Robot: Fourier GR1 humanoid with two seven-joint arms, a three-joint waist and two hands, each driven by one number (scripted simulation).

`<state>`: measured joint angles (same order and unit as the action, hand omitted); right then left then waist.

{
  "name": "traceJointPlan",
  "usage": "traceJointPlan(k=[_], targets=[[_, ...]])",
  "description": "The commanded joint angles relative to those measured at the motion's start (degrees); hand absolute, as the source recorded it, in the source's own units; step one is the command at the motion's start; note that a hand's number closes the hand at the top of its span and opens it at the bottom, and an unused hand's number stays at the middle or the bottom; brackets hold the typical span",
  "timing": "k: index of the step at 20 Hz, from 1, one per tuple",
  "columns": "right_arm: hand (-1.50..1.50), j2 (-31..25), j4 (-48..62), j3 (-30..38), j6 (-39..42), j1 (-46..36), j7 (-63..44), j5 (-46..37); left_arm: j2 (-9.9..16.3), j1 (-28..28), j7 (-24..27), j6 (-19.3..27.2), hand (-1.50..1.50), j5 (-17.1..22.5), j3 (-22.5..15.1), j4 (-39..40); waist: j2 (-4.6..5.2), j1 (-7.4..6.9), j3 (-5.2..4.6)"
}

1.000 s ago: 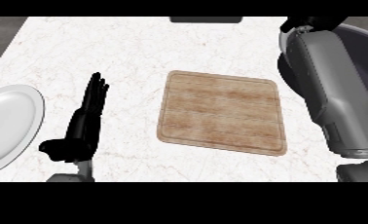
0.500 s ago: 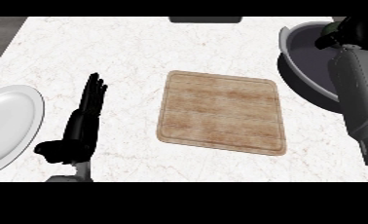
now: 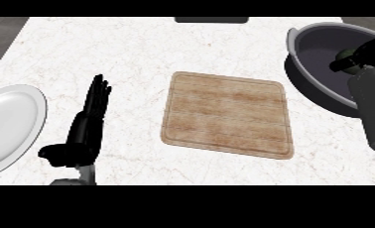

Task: Pick the squash from the cutting board and place it in the pot

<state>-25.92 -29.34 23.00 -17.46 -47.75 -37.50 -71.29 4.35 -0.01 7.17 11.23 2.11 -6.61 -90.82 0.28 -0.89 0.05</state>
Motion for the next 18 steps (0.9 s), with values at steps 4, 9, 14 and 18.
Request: traceJointPlan(k=[4, 9, 14, 18], targets=[[-1.50, -1.9, 6.7, 6.4, 0.8, 2.5, 5.8, 8.1, -2.0, -1.9, -1.7, 2.0, 0.00, -2.0, -1.4, 0.0, 0.12, 0.01, 0.06], [-1.50, 0.5, -0.8, 10.9, -9.9, 3.3, 17.0, 15.2, 1.4, -0.5, -2.3, -1.7, 0.00, 1.5, 1.6, -1.4, -0.20, 0.51, 0.09], [-1.50, 1.4, -7.7, 19.0, -17.9, 3.1, 29.6, 27.1, 1.8, 0.5, 0.0, -2.3, 0.00, 1.9, 2.6, 0.1, -0.15, 0.87, 0.20], [-1.50, 1.0, -9.6, 23.8, -16.8, 6.0, 36.0, 35.9, 0.4, -0.5, -1.3, -0.8, 0.00, 1.0, 1.7, -0.7, -0.18, 0.94, 0.07]])
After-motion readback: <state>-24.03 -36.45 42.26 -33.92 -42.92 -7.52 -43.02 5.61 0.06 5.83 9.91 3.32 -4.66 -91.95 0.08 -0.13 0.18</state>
